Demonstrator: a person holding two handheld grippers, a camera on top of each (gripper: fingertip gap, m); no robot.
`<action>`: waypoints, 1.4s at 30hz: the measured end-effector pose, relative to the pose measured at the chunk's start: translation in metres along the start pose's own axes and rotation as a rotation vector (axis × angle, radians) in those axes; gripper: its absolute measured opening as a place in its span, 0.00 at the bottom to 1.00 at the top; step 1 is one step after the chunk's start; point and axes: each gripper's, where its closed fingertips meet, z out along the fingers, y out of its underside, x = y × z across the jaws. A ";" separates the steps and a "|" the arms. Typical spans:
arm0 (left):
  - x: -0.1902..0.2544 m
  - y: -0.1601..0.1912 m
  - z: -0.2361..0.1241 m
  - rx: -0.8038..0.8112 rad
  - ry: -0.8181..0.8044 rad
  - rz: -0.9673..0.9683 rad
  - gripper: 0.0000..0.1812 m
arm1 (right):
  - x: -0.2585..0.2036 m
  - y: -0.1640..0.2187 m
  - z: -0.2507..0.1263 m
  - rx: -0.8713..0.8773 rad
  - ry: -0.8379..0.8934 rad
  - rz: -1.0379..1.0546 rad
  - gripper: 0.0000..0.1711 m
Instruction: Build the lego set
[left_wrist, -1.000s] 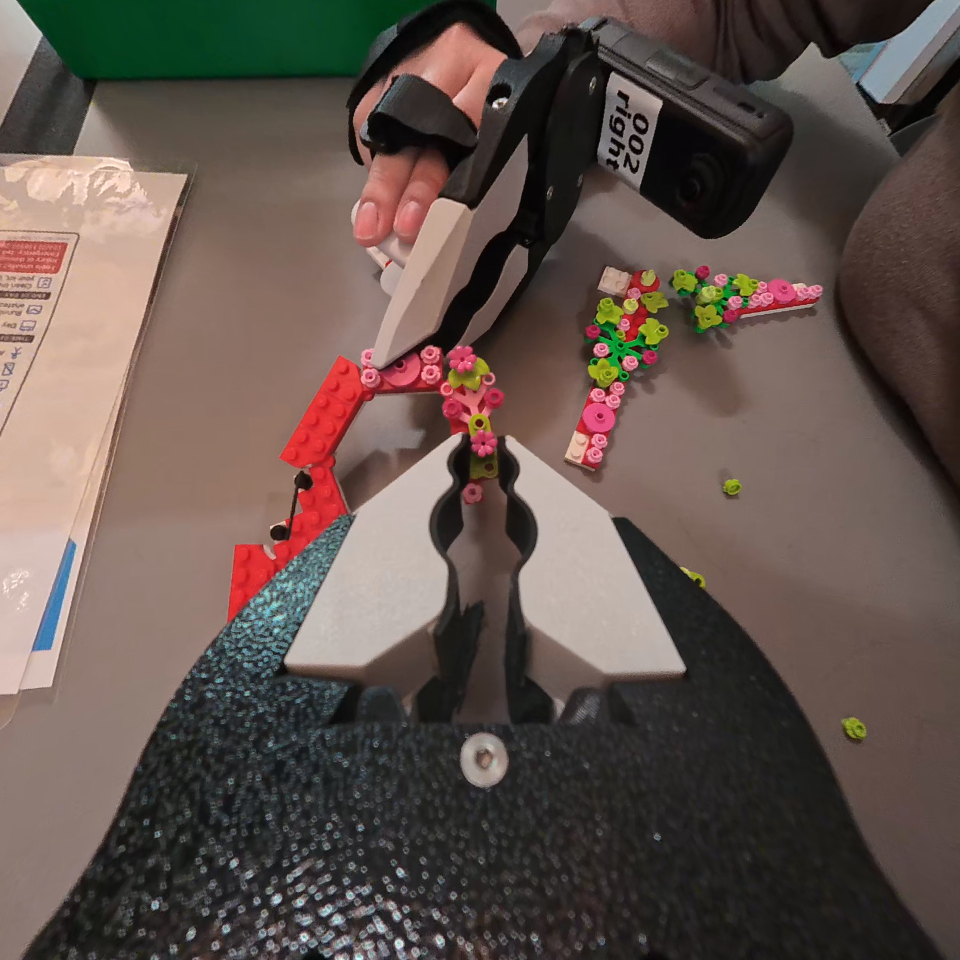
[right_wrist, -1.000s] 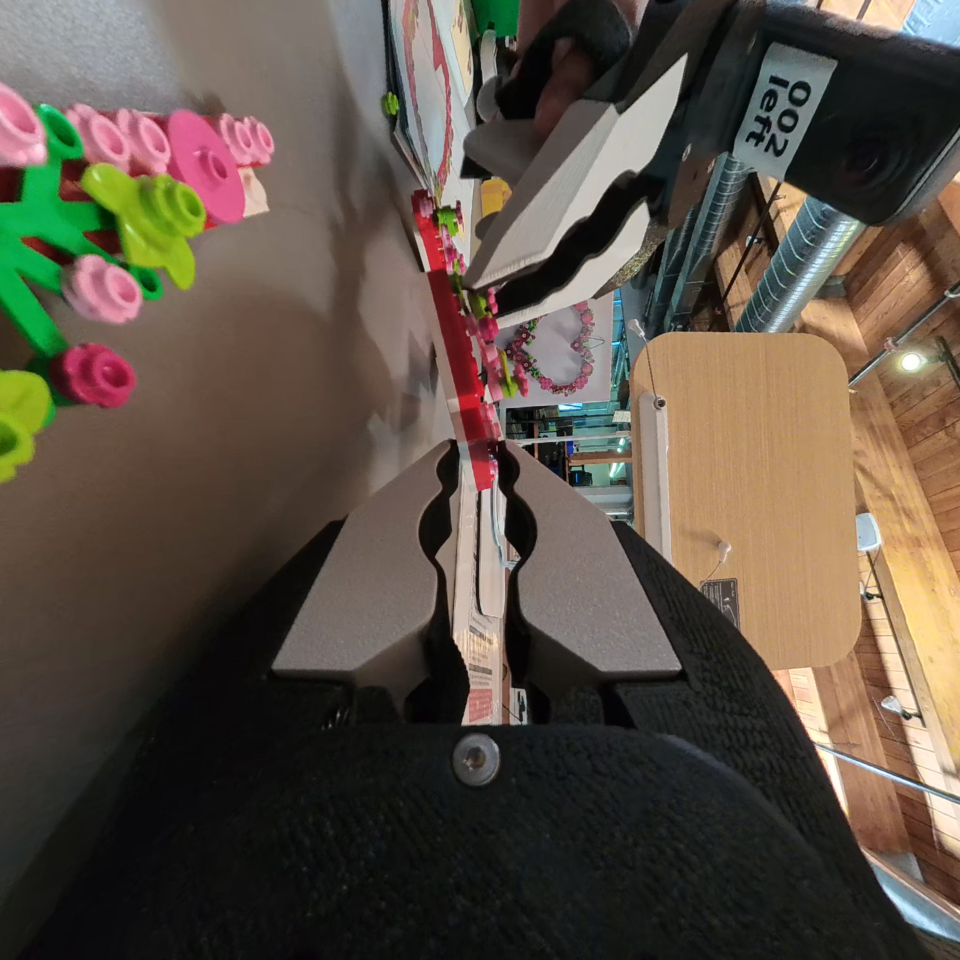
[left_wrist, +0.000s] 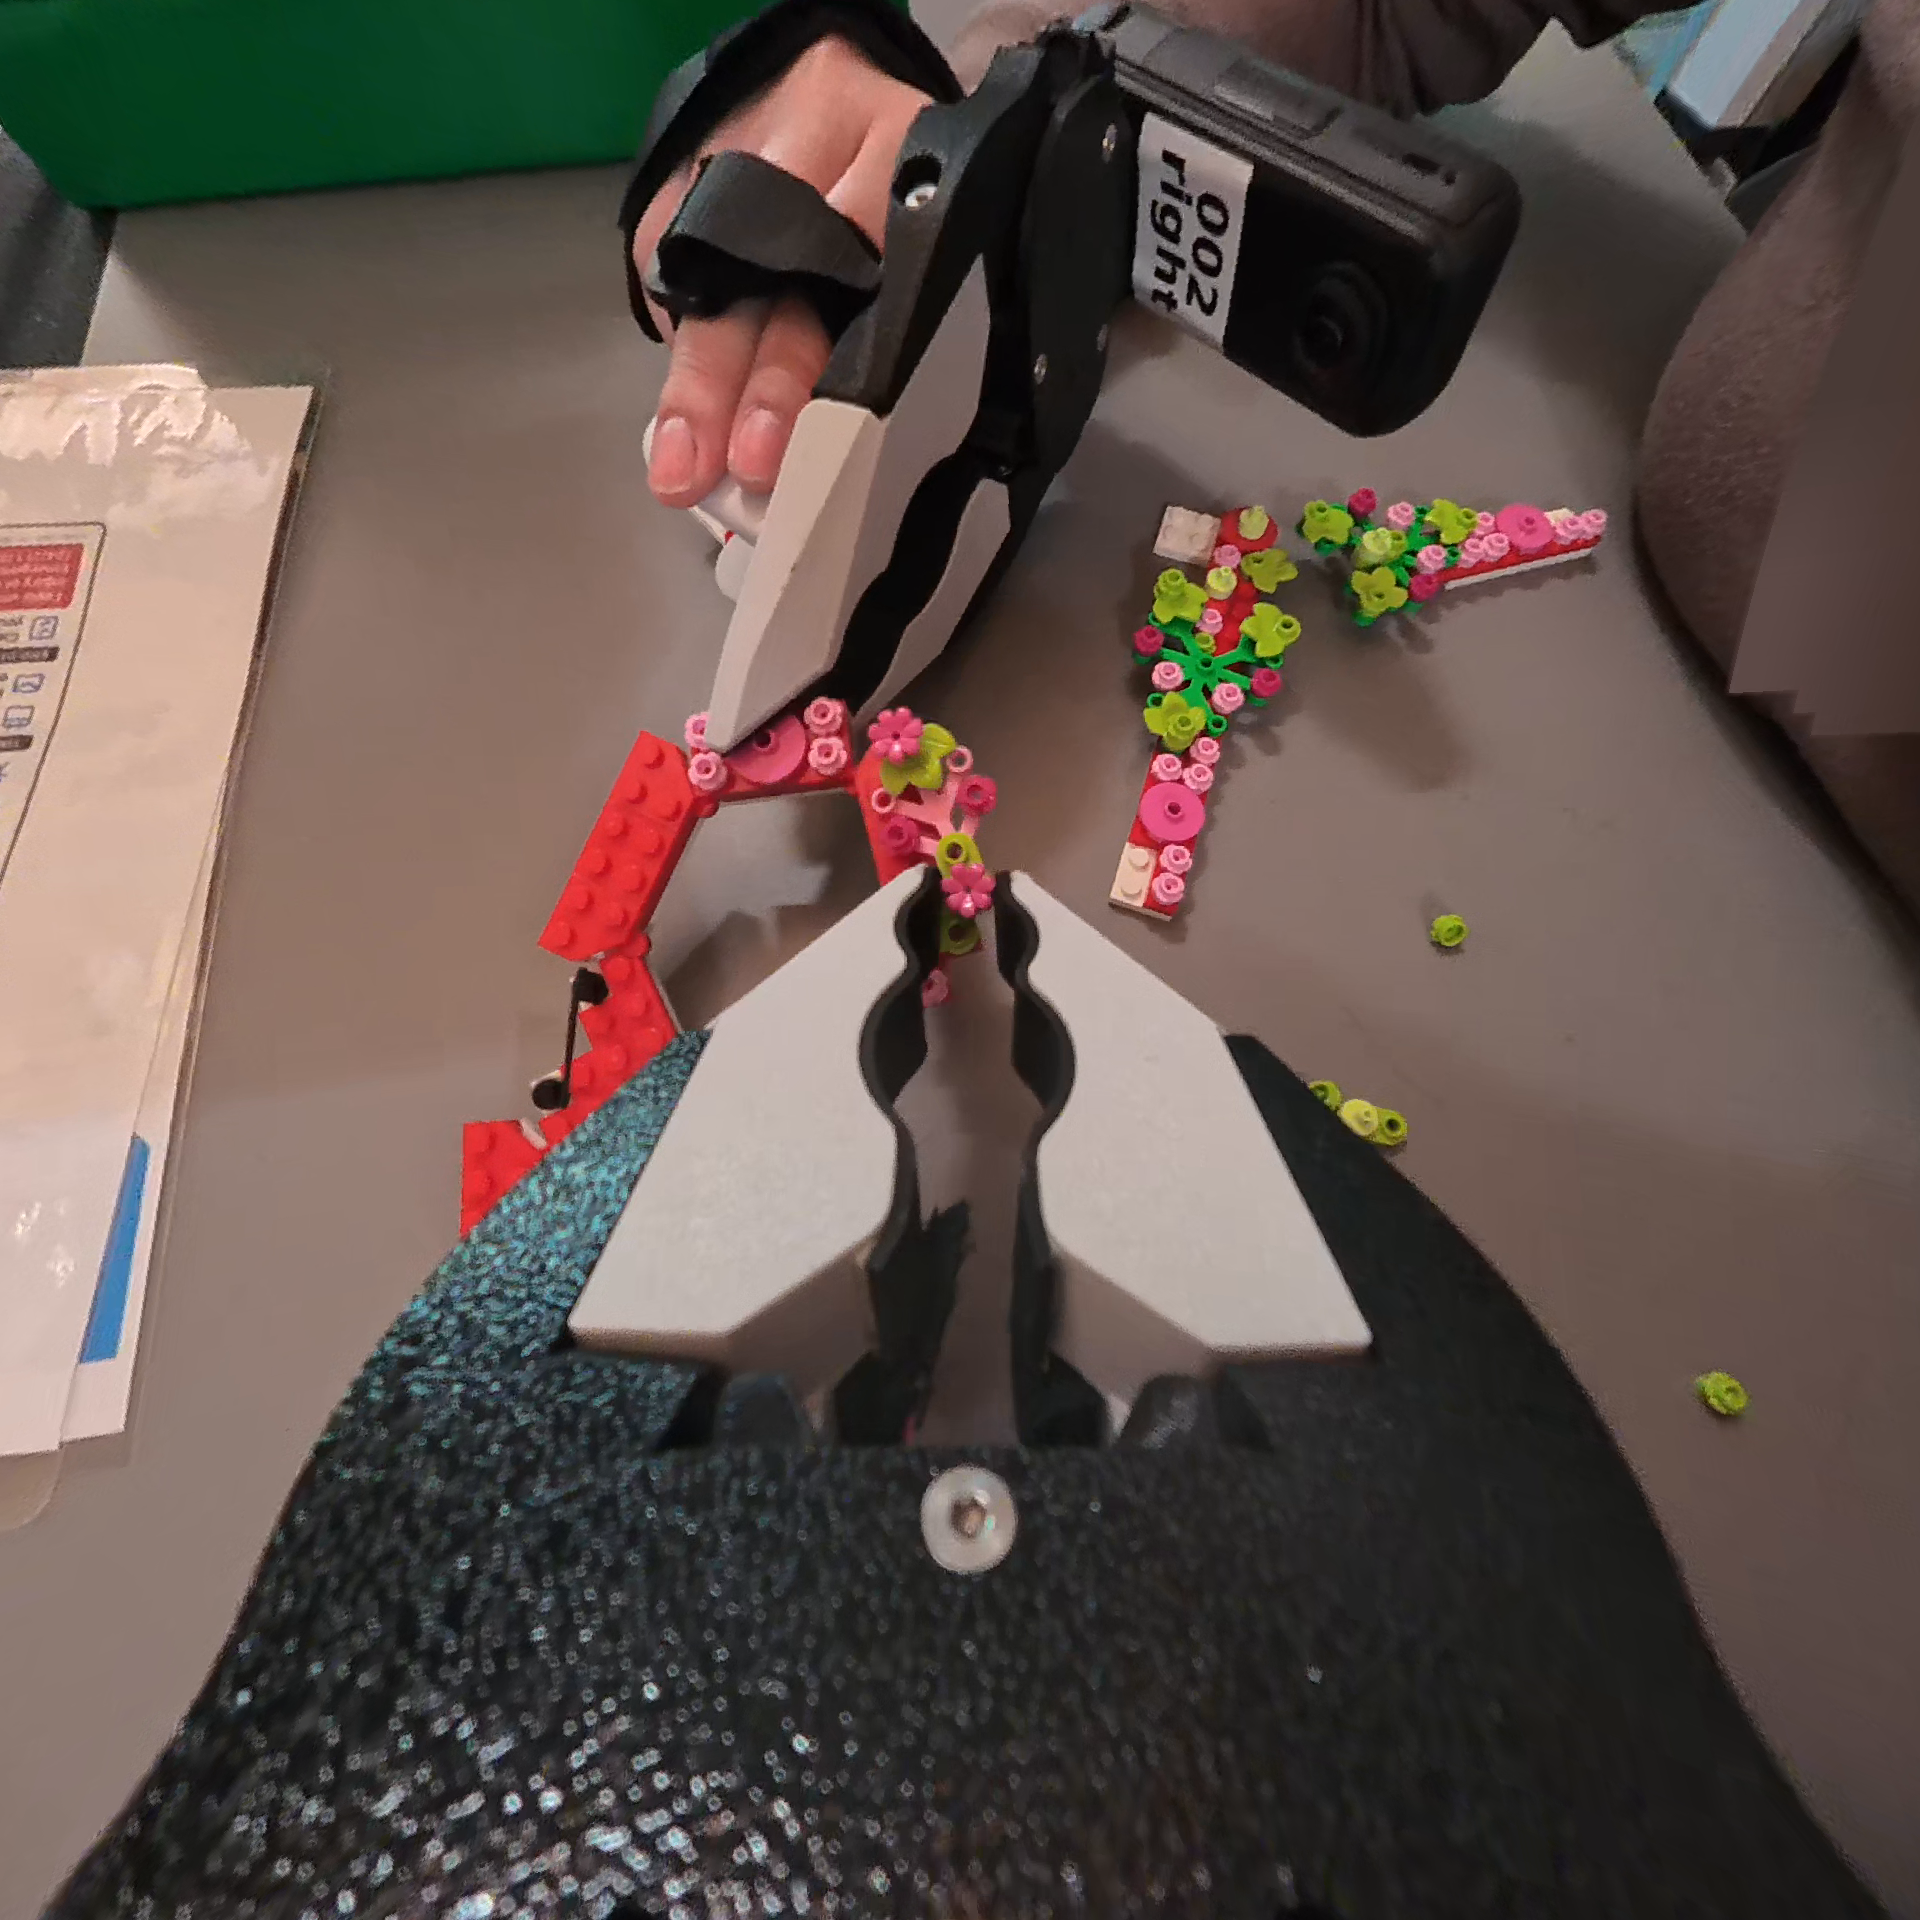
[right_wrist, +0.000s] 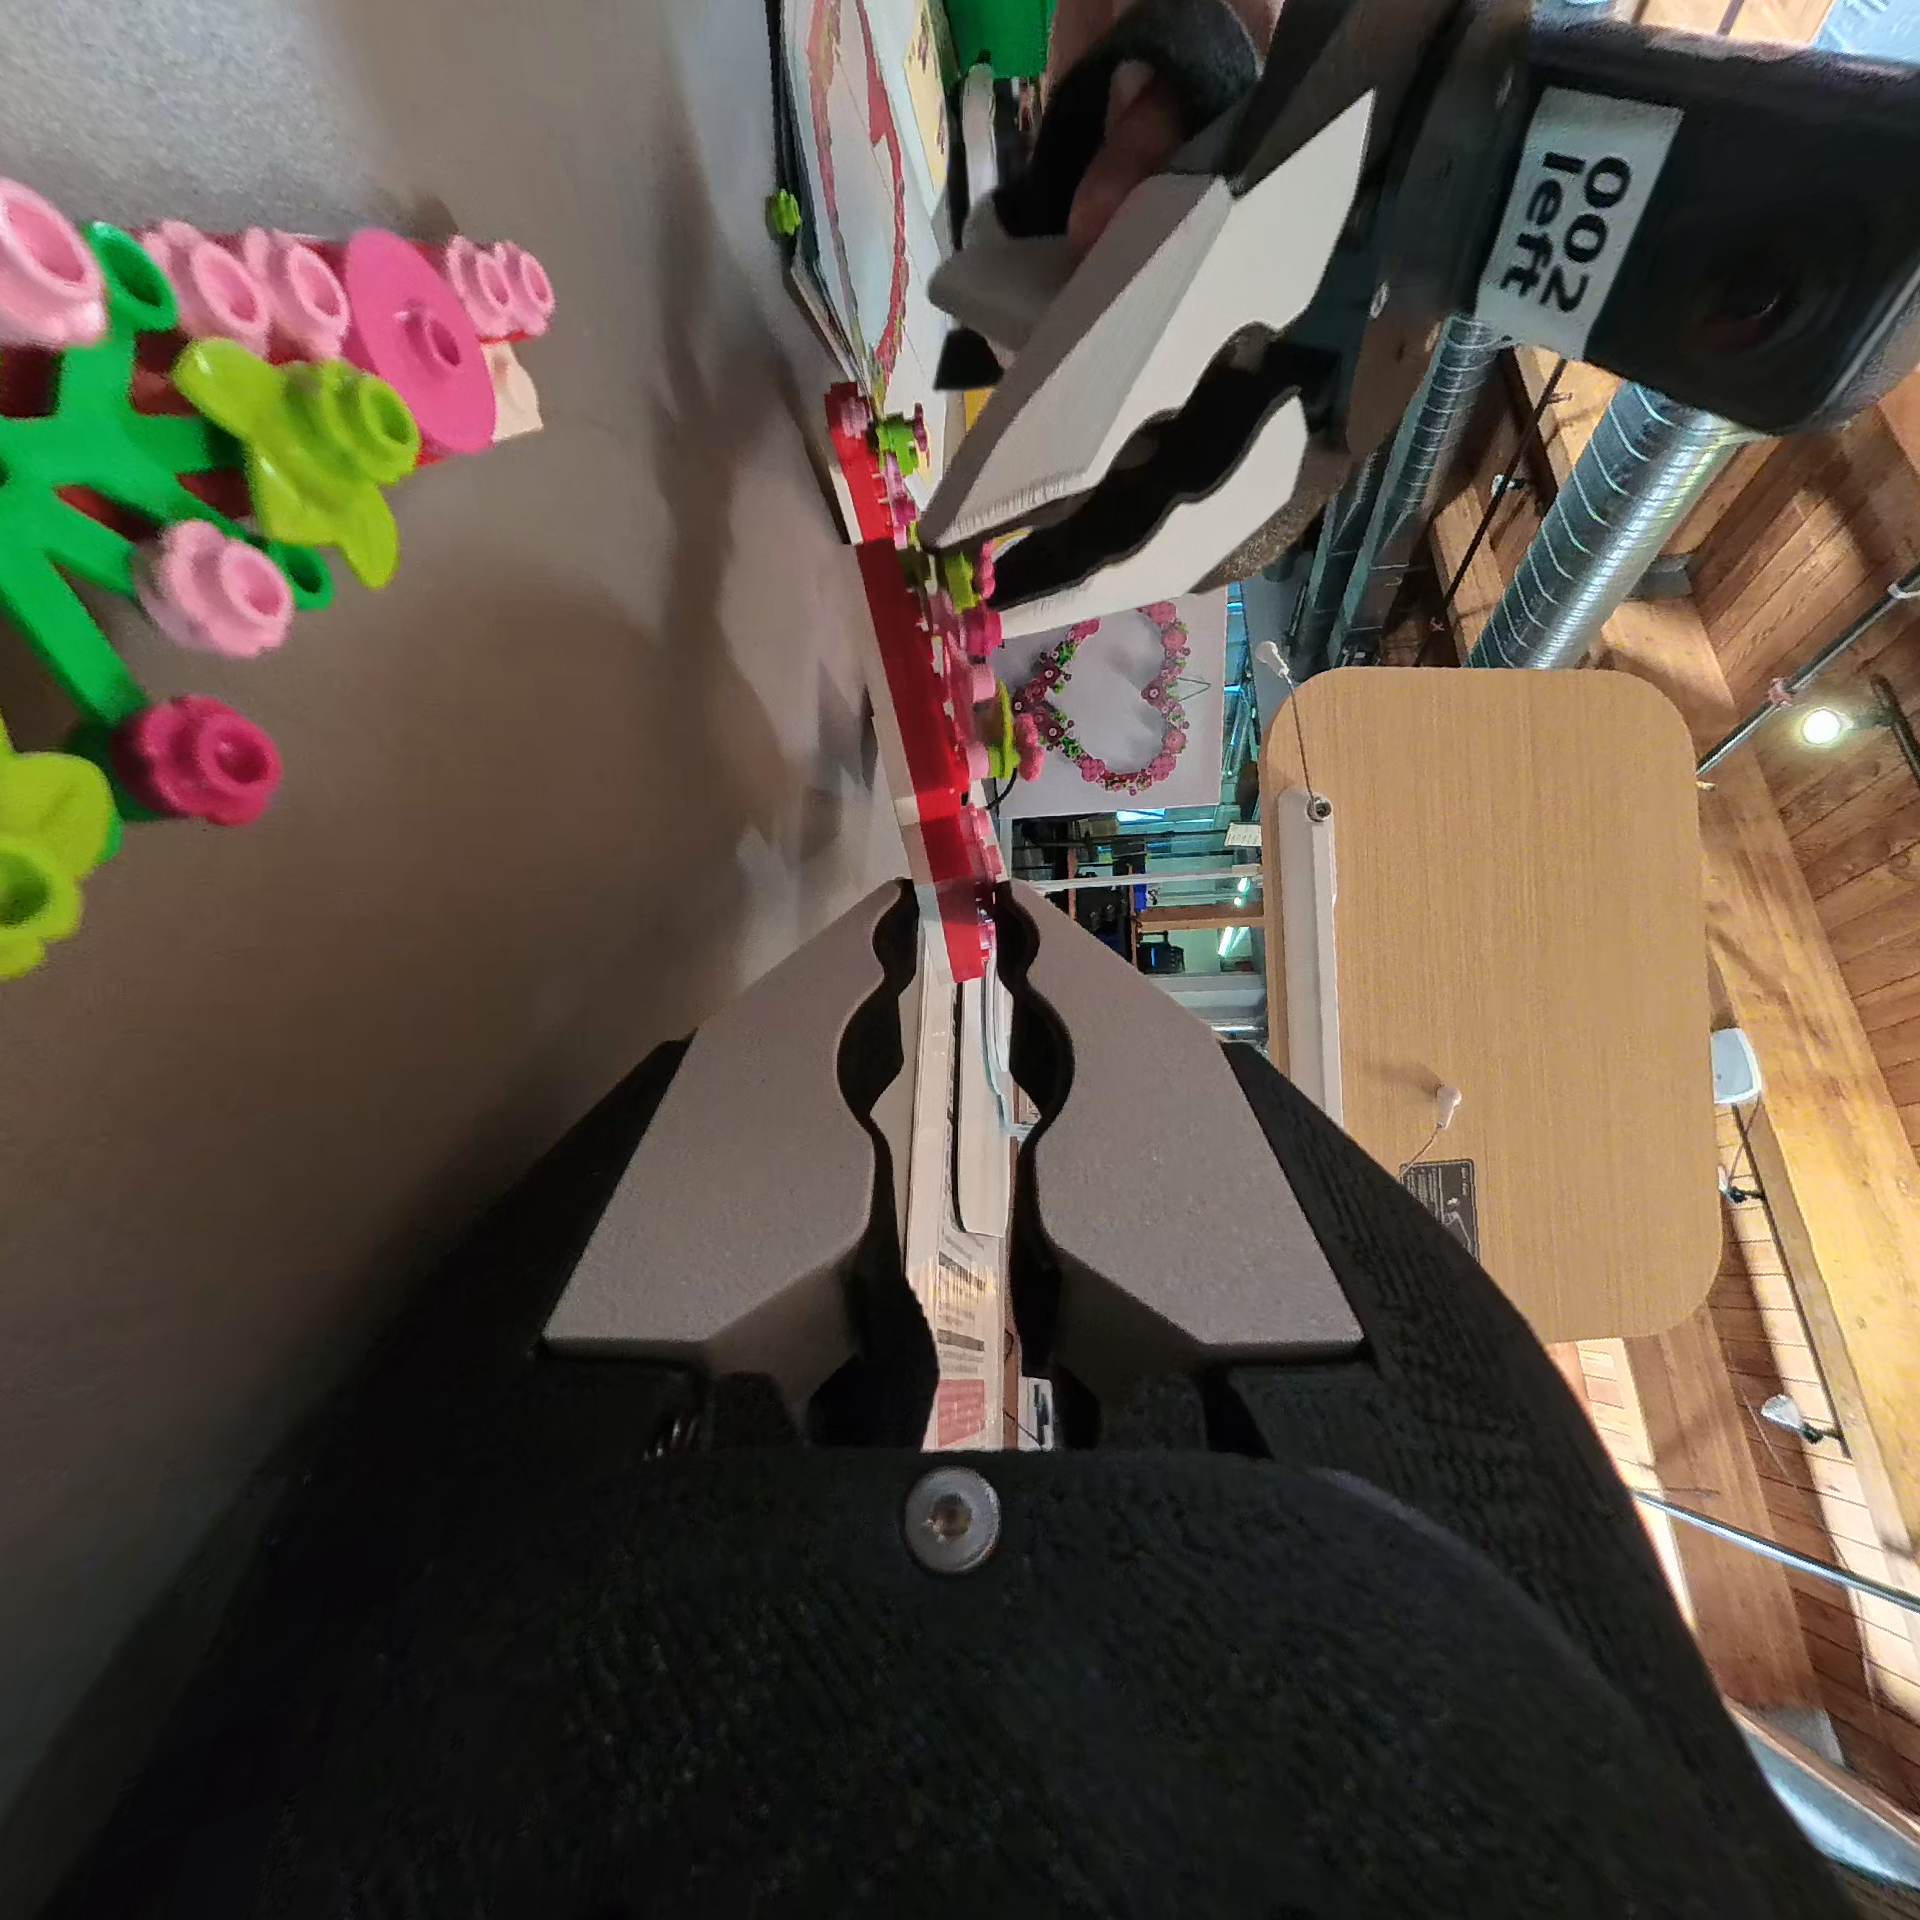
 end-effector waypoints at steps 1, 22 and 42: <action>0.000 0.000 0.000 -0.004 0.003 0.012 0.04 | 0.000 0.000 0.000 0.001 0.000 -0.001 0.07; -0.001 0.010 0.003 -0.106 0.024 0.126 0.04 | -0.005 -0.003 -0.003 -0.007 0.008 -0.181 0.08; -0.001 0.007 0.008 -0.091 0.012 0.135 0.04 | -0.004 -0.001 -0.002 -0.009 0.004 -0.137 0.08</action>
